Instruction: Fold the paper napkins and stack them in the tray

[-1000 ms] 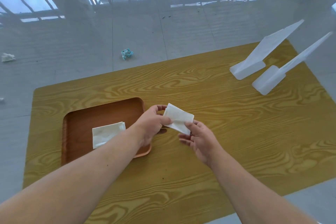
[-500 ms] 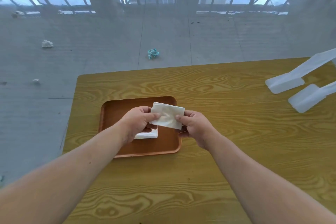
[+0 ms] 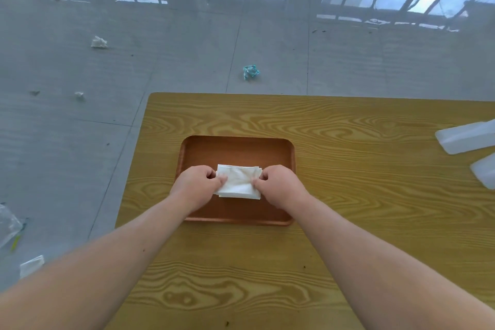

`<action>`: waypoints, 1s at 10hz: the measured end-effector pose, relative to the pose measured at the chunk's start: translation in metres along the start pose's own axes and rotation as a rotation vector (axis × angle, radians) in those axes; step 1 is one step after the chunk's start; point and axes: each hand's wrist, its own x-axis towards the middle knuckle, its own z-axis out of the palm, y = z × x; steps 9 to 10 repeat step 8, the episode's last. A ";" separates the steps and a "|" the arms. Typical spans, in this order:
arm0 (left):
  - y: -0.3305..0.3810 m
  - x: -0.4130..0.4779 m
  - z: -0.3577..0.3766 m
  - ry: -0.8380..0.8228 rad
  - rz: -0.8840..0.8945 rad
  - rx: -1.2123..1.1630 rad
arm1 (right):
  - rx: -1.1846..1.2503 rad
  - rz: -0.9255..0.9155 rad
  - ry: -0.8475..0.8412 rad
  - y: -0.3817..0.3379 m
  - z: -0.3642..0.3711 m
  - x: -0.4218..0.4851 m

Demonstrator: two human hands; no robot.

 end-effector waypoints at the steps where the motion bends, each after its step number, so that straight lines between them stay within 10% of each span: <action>1: 0.001 0.002 0.003 -0.004 0.003 0.070 | -0.098 -0.014 0.013 0.000 0.003 0.000; 10: 0.081 -0.023 -0.049 0.351 0.399 0.412 | -0.341 -0.379 0.517 -0.037 -0.051 -0.027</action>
